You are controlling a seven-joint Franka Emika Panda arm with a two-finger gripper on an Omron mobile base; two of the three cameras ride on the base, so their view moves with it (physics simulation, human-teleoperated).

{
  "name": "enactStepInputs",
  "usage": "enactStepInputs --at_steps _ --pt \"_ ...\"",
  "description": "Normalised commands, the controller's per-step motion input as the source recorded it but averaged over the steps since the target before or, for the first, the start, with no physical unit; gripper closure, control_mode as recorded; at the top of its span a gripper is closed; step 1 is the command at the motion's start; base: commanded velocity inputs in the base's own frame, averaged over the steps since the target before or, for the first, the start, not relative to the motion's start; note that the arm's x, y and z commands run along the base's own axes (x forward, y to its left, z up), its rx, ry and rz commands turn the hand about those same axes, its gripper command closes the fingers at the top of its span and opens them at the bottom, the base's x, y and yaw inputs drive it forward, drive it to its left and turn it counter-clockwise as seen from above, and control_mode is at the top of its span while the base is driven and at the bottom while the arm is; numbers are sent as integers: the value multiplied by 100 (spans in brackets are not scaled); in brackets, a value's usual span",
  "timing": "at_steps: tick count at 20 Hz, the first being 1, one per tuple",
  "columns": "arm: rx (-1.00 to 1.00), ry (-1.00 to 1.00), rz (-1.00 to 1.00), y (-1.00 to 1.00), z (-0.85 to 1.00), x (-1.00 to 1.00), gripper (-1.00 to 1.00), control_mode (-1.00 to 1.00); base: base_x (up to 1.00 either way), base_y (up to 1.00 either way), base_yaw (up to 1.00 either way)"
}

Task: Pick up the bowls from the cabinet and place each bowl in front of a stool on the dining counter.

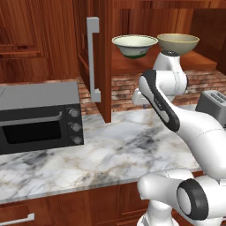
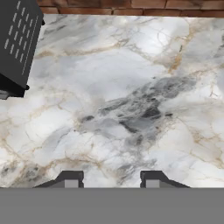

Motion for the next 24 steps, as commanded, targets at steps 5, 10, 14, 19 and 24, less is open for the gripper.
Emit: enactStepInputs --at_steps 5,10,14,19,24 --pt "0 0 0 0 0 -10 -100 -100 0 0 0" --pt "0 -2 0 0 15 -13 -100 -100 0 0 0" --pt "0 -8 0 0 31 -22 -100 -100 0 0 0" --pt "0 -8 -6 -14 43 -21 -100 -100 0 0 0" --pt "0 -7 -9 -13 46 -19 -100 -100 0 0 0"
